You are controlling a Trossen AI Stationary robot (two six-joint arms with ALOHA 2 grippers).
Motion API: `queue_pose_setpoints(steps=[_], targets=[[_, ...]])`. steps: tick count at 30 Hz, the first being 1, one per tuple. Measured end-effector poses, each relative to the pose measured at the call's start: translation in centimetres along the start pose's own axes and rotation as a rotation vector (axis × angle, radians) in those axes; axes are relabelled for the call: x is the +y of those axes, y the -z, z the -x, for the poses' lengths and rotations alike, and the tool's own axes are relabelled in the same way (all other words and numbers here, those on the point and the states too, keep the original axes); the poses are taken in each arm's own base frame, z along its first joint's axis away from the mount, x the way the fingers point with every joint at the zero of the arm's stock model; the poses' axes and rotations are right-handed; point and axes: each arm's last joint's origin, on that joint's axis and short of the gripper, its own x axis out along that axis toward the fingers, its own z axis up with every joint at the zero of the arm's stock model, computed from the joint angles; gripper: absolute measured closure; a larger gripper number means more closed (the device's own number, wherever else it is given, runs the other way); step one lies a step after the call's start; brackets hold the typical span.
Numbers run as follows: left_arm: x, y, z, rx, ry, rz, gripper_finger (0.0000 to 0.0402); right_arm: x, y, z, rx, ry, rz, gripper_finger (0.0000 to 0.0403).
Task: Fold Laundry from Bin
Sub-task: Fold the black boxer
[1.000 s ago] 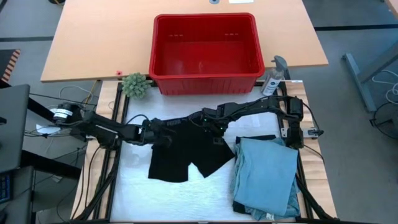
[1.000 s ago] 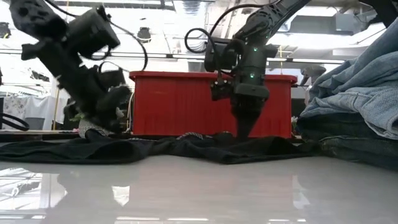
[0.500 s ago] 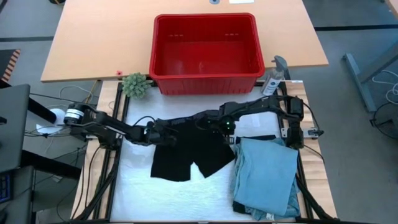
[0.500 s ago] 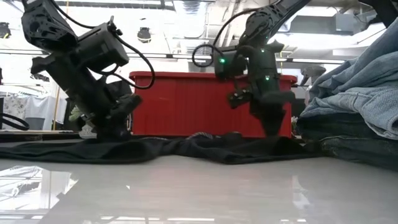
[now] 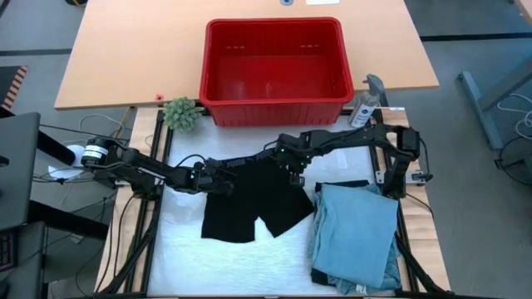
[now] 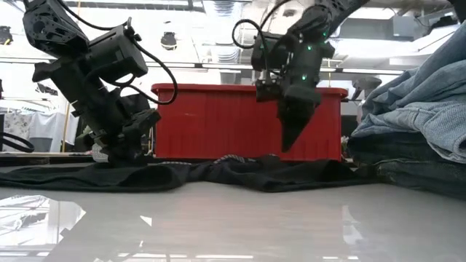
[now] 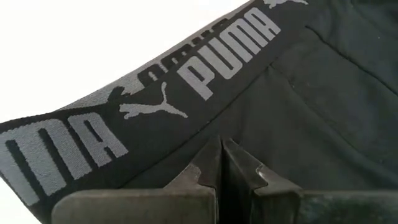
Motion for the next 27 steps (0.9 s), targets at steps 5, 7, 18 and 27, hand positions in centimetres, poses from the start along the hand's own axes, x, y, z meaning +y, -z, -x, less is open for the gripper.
queue_pose_setpoints(steps=[5,7,18,27], targets=[[0.0,0.0,0.0,-0.002,-0.001,0.007,0.0402,0.0,0.4,-1.3,-0.068,0.005,-0.019,0.0388],[0.0,0.0,0.0,-0.003,-0.002,0.007,0.0402,0.0,0.5,-1.5,-0.074,0.002,-0.028,0.0388],[0.0,-0.1,0.0,-0.003,-0.004,0.003,0.0402,0.3,3.2,-3.5,-0.008,-0.051,-0.052,0.0388],[0.3,0.1,0.0,0.010,-0.032,0.028,0.0402,0.5,4.9,-3.5,0.159,-0.024,-0.109,0.0388]])
